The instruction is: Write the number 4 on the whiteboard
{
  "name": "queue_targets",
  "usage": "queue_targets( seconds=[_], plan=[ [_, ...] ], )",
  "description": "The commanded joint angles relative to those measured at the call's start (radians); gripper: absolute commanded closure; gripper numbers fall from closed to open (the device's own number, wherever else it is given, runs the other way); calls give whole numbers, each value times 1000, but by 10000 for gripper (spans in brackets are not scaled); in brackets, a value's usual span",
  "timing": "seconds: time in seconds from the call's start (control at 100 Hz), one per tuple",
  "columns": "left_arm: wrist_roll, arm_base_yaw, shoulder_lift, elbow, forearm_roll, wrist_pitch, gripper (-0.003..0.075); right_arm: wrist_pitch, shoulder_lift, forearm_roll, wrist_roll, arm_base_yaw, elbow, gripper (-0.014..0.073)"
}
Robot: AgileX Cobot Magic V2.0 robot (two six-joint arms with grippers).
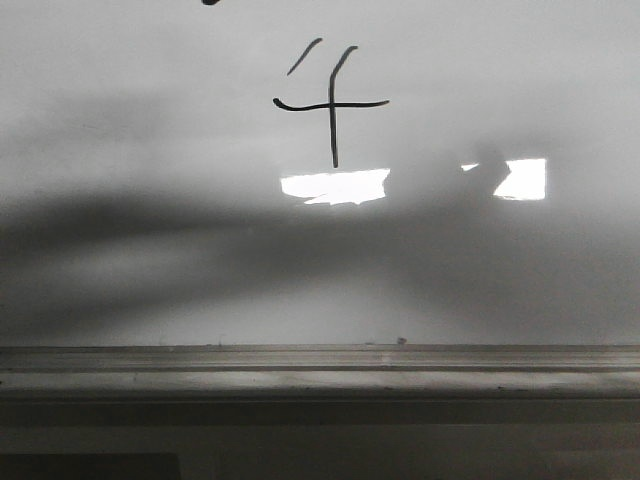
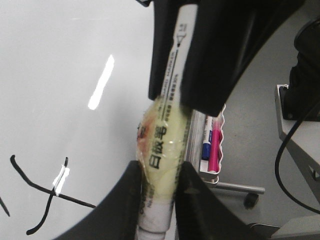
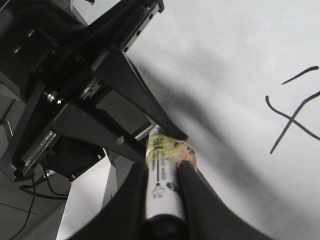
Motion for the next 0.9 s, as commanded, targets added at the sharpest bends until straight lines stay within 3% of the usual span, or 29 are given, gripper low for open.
queue_targets(
  seconds=[0.0, 0.12, 0.22, 0.31, 0.44, 0.69, 0.78, 0.89],
  plan=[
    [-16, -5, -14, -30, -44, -59, 739, -1, -9, 74, -7, 2, -34, 625],
    [-18, -5, -14, -30, -44, -59, 741, -4, -9, 74, -7, 2, -34, 503],
    [-42, -5, -14, -30, -29, -59, 741, -34, -9, 74, 2, -4, -34, 318],
    [-152, 3, -20, -27, 38, -86, 741, -96, -13, 74, 23, -4, -34, 185],
    [-333, 40, -85, 27, 126, -191, 741, -176, -39, 64, 23, -4, -34, 167],
    [-576, 70, -236, 263, 79, -517, 741, -237, -57, 54, 27, -4, -34, 167],
    [-587, 70, -232, 317, -25, -635, 741, -240, -57, 54, 27, -4, -34, 167],
    [-587, 70, -190, 326, -61, -676, 741, -241, -57, 54, 27, -4, -34, 167]
  ],
)
